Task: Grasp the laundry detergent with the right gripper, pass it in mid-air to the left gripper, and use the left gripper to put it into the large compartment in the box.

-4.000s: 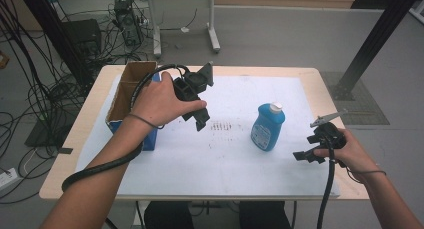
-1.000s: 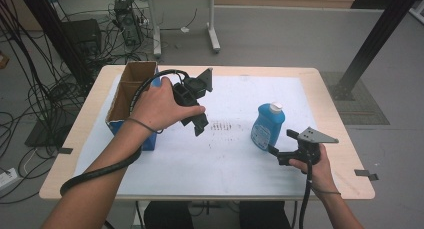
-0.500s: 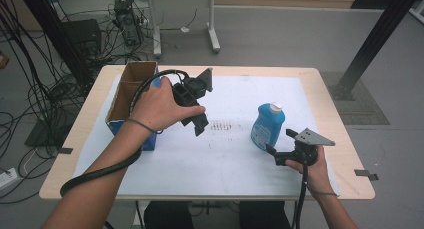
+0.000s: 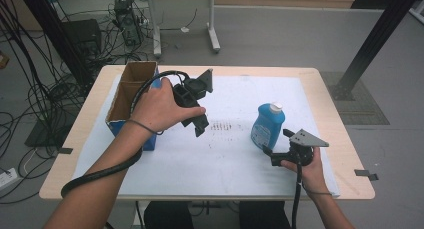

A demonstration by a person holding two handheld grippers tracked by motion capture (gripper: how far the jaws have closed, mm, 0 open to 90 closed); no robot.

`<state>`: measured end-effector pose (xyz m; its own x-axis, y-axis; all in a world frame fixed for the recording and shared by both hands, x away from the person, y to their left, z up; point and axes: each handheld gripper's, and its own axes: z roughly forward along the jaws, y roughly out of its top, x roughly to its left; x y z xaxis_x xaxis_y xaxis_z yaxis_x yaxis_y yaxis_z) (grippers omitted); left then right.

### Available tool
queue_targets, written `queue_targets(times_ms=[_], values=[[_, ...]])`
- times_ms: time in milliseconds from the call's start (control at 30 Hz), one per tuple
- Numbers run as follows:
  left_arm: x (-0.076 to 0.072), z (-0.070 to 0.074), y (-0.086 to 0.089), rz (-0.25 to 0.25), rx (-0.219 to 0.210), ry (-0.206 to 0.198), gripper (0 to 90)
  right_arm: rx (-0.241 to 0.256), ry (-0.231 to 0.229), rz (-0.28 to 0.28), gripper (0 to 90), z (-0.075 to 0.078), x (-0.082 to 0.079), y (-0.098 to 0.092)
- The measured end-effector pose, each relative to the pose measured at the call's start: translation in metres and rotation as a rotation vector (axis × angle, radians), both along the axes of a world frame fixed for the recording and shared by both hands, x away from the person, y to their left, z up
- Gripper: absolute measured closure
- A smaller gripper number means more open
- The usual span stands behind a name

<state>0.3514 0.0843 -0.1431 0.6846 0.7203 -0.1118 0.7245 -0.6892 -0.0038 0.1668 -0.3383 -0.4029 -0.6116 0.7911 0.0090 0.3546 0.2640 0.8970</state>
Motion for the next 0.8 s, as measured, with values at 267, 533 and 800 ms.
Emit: queue_targets(times_ms=[267,533,800], values=[[-0.0007,-0.0009,0.0001,0.003,0.0,0.002,5.0,-0.005,-0.006,0.001,3.4,-0.0008,0.0009,0.0028],[0.0003,-0.0009,-0.0018,-0.001,0.004,0.003,5.0,-0.005,-0.01,-0.009,3.7,0.0,0.0003,0.0025],[0.0004,-0.0002,-0.0033,-0.002,0.01,0.002,5.0,0.01,-0.009,-0.008,4.1,-0.0001,0.0007,0.001]])
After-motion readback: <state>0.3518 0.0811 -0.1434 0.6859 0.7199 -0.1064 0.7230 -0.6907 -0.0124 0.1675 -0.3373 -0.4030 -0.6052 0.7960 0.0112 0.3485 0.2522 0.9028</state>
